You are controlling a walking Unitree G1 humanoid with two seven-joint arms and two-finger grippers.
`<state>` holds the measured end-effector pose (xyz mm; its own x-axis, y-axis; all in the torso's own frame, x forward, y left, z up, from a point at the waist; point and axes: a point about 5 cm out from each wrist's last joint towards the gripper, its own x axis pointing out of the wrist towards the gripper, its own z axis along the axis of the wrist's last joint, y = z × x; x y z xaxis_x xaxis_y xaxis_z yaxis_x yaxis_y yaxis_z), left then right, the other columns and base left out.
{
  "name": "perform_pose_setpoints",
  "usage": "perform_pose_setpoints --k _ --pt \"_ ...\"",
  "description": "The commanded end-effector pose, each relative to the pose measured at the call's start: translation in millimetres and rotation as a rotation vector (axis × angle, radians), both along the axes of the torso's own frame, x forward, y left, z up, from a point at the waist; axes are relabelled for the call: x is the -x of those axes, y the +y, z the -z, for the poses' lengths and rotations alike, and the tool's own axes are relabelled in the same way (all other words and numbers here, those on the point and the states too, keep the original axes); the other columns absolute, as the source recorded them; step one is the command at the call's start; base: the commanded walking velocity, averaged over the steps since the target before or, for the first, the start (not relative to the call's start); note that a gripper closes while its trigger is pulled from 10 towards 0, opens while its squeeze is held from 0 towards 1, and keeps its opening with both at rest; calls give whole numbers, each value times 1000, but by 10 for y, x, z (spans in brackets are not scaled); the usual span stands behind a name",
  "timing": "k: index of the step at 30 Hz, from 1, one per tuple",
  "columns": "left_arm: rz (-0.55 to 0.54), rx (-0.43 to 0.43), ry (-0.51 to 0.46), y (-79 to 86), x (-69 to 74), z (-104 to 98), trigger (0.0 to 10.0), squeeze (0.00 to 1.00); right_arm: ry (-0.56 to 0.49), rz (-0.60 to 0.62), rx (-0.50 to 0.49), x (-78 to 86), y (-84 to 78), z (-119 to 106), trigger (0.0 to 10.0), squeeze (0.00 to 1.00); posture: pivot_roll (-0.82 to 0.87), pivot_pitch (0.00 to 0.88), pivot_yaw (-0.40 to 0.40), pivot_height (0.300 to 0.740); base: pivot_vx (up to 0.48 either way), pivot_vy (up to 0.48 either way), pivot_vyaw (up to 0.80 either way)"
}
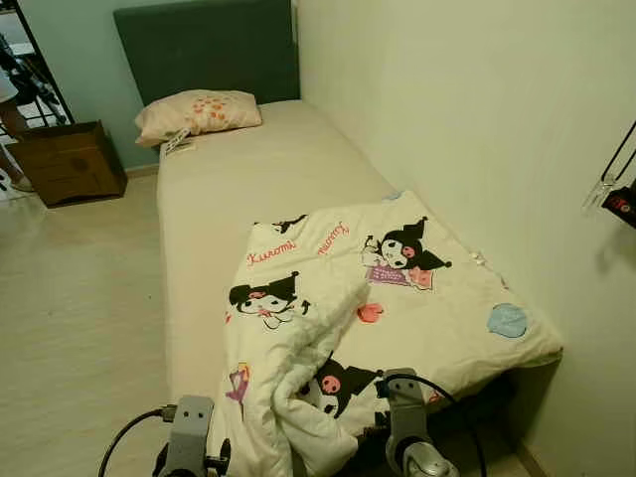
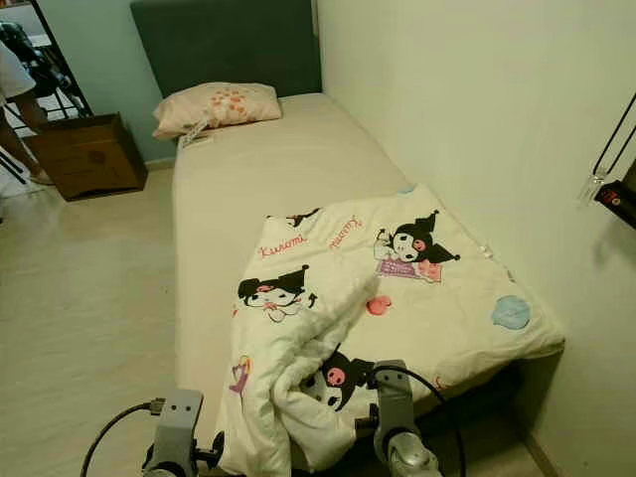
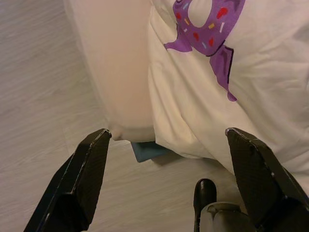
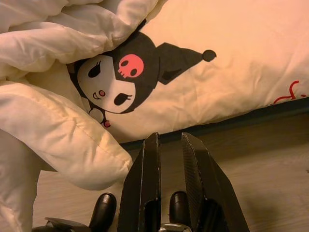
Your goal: Clean up the room
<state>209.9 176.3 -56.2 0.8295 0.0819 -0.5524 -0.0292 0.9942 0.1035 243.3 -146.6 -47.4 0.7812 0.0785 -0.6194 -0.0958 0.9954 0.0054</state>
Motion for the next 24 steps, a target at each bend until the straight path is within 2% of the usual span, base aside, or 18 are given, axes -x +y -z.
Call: perform_pose_setpoints --k 1,8,13,24 --pt "-13 -9 3 64 18 4 10000 0 25 21 -12 43 5 36 10000 0 -34 76 24 740 0 0 0" --pt "-12 23 36 33 0 20 10000 0 31 49 -20 58 -42 46 10000 0 -39 77 31 740 0 0 0" --pt "18 27 46 3 -4 25 10000 0 37 19 -2 78 -36 60 10000 0 -38 77 31 740 0 0 0" --pt "29 -25 70 29 5 39 10000 0 36 15 -9 53 37 48 10000 0 -26 74 32 740 0 0 0"
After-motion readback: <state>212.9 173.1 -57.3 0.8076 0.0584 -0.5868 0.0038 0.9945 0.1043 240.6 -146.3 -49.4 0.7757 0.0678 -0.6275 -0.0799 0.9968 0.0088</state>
